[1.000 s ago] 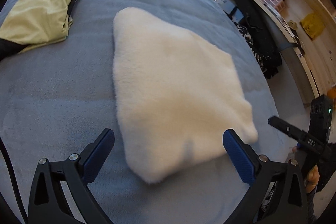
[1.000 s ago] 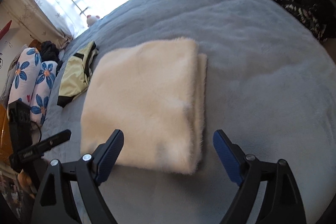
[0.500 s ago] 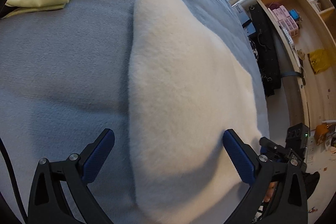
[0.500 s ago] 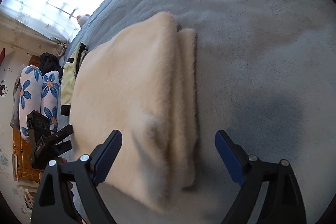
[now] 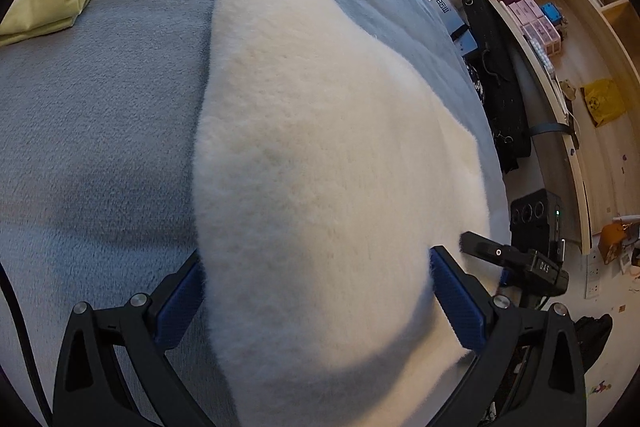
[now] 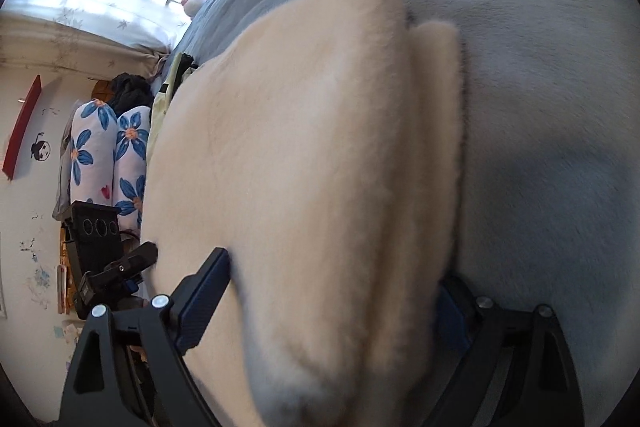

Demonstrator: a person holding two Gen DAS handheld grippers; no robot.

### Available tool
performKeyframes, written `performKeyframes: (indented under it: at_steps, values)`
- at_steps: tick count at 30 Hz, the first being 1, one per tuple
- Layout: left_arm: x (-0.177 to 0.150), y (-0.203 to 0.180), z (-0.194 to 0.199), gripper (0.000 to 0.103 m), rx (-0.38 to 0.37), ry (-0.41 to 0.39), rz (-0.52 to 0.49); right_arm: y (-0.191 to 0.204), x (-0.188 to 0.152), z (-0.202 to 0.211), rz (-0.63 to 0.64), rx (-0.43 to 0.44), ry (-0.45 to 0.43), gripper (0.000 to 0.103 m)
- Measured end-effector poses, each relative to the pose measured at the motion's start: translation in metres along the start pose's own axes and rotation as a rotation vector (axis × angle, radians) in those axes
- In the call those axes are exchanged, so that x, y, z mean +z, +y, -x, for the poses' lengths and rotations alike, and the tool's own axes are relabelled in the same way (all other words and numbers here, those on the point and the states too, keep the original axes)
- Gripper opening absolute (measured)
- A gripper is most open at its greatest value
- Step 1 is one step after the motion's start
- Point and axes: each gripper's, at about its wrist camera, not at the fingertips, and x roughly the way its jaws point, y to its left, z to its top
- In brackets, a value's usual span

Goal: Fold large clothes
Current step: 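Lift the cardigan with both grippers and fold it over onto itself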

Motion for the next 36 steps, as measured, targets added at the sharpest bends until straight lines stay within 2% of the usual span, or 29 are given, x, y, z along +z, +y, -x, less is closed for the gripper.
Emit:
performKeyframes:
  at_steps: [4, 10, 13, 17, 20, 22, 24, 25, 31, 36]
  values:
    - [0.004, -0.004, -0.015, 0.103, -0.019, 0.028, -0.040, 0.002, 0.007, -0.010, 0.047, 0.034, 0.036, 0.103]
    - [0.010, -0.004, -0.032, 0.103, -0.069, 0.096, -0.070, 0.013, 0.000, -0.015, 0.120, -0.030, 0.018, 0.103]
    - [0.013, -0.008, -0.035, 0.103, -0.053, 0.105, -0.081, 0.011, -0.003, -0.013, 0.133, -0.031, 0.002, 0.103]
    - [0.012, -0.019, -0.033, 0.101, 0.003, 0.076, -0.097, 0.012, -0.003, -0.009, 0.132, -0.054, -0.014, 0.102]
    - [0.014, -0.034, -0.029, 0.091, 0.050, 0.048, -0.146, 0.022, -0.004, -0.003, 0.152, -0.079, -0.027, 0.086]
    - [0.013, -0.046, -0.025, 0.083, 0.079, 0.026, -0.184, 0.031, -0.006, 0.005, 0.167, -0.093, -0.042, 0.063]
    - [0.012, -0.060, -0.017, 0.078, 0.114, -0.008, -0.229, 0.041, -0.007, 0.016, 0.177, -0.110, -0.063, 0.049]
    - [0.013, -0.065, -0.014, 0.075, 0.121, -0.020, -0.240, 0.048, -0.008, 0.022, 0.182, -0.107, -0.080, 0.047]
    - [0.016, -0.086, 0.025, 0.071, 0.149, -0.086, -0.285, 0.104, -0.023, 0.032, 0.266, -0.162, -0.118, 0.045]
    - [0.013, -0.082, 0.075, 0.071, 0.178, -0.129, -0.289, 0.143, -0.037, 0.034, 0.287, -0.122, -0.136, 0.045]
